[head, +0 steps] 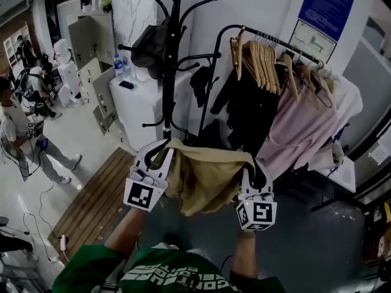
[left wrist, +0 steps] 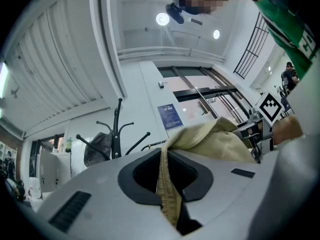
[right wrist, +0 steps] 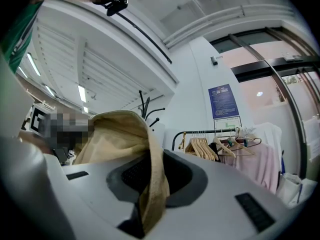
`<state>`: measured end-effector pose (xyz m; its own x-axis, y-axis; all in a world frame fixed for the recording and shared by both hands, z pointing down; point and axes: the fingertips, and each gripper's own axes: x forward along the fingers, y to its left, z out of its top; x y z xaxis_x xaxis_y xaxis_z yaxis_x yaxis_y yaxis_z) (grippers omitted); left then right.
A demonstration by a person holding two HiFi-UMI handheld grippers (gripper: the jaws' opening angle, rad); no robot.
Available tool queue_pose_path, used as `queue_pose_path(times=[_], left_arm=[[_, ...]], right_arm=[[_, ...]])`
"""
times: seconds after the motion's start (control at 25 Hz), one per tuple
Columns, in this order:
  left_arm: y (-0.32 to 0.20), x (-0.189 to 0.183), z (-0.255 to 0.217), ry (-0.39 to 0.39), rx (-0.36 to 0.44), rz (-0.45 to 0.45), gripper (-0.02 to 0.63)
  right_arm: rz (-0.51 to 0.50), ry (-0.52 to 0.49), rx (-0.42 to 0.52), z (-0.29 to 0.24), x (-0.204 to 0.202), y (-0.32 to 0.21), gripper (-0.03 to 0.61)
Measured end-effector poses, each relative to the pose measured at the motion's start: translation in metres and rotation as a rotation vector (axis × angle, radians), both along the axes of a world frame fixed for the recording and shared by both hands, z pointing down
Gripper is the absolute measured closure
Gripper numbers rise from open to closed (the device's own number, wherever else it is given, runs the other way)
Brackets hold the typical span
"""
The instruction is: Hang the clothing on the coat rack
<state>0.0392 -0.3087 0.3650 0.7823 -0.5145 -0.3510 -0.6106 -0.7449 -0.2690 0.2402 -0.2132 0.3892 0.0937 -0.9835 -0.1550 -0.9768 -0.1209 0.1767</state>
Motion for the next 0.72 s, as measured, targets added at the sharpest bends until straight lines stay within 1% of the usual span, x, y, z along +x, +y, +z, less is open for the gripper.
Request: queue_pose_path(times=[0.2,0.48,0.56,0.72], left_arm=[[-0.015,0.009,-0.013,-0.002,0.002,-0.033,0.591],[-0.025,0.021,-0.025,0.022,0.018,-0.132,0.591],[-0.025,0.023,-0.027,0.027,0.021,-0.174,0.591],[-0.027,0.029,-0.027,0.036,-0.013,-0.232,0.591]], right_arm=[[-0.015,-0.026,0.025,-0.011,0.01,-0.019,0.512],[-0.096,-0.037,0.042,-0.021,0.029,-0.045,0.512],[-0.119,-0.024,0.041,-0.026,0.034,-0.05,0.512],[-0.113,0.06,0.045,-0.034,0.043,-0.06,0.512]])
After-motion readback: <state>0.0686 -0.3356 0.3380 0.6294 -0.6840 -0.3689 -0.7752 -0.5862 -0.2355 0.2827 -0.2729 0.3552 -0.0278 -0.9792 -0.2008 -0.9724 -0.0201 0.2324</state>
